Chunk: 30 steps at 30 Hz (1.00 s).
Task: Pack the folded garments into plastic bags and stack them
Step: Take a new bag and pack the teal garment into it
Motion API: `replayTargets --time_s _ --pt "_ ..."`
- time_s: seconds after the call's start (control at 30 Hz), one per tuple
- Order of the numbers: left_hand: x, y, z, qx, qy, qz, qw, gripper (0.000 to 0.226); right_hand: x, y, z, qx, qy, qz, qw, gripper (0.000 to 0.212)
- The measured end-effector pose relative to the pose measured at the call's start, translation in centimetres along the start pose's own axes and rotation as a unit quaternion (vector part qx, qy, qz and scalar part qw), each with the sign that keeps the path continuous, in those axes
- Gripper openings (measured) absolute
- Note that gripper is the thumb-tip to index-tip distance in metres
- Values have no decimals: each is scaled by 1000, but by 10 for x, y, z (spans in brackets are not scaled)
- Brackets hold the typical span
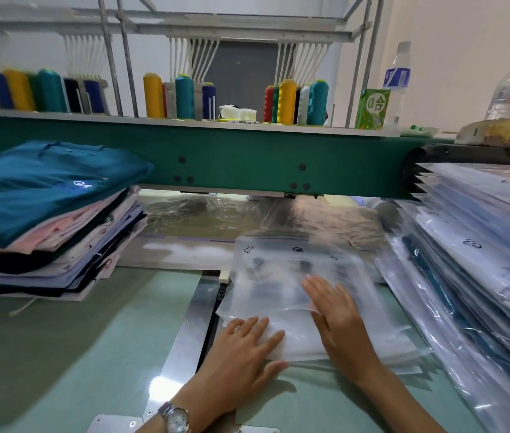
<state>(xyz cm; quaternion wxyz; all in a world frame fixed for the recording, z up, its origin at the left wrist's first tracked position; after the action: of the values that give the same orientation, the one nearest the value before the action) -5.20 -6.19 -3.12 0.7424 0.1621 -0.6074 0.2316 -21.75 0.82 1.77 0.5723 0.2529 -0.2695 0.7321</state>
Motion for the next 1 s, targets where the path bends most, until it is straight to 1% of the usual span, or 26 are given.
replayTargets --time_s 0.07,0.13,0.2,0.27,0.33,0.4,0.53,0.63,0.7,0.77,0.83,0.9,0.93,1.0 --pt "3 1 -1 -4 19 1 1000 75 -5 0 -3 9 -44 -7 999 42" --pt "11 1 -5 -35 60 21 997 55 -7 0 -5 5 -72 -3 997 43" --pt "24 1 -11 -84 122 -12 989 35 -8 0 -7 9 -87 -3 996 43" --pt "41 -7 -18 -100 171 -56 979 24 -9 0 -10 9 -94 3 996 42" --pt "58 -23 -25 -80 243 -54 965 20 -11 2 -11 -19 -116 21 993 40" --pt "74 -47 -34 -41 306 -35 950 23 -14 5 -14 -40 -133 38 990 39" --pt "106 -115 -60 67 357 59 930 36 -18 3 -15 -71 -193 17 979 39" --pt "134 -173 -85 142 355 141 913 45 -19 -2 -12 -97 -220 -30 970 44" --pt "151 -208 -103 170 329 200 907 50 -20 -12 -7 -100 -217 -10 971 48" --pt "164 -238 -118 183 288 252 906 57 -19 -24 5 -121 -186 72 973 51" --pt "176 -263 -129 174 255 289 906 64 -22 -38 22 -131 -164 154 965 57" --pt "189 -283 -137 169 208 314 911 85 -31 -53 40 -135 -150 222 954 57" --pt "194 -291 -140 164 182 322 914 92 -35 -61 49 -140 -141 255 946 56" --pt "204 -300 -143 140 143 334 921 89 -44 -76 67 -150 -125 317 928 51"
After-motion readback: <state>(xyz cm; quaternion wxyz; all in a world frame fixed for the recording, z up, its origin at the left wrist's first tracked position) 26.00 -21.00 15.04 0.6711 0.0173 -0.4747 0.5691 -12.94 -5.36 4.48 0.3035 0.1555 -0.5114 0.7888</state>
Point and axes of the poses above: each hand's wrist, its own z-axis towards the middle knuckle, its own x-axis out of the back of the hand, y = z × x, the point moved 5 cm from there along z, towards the middle knuckle, and after that the axes turned 5 degrees about x, right-handed, at the moved point
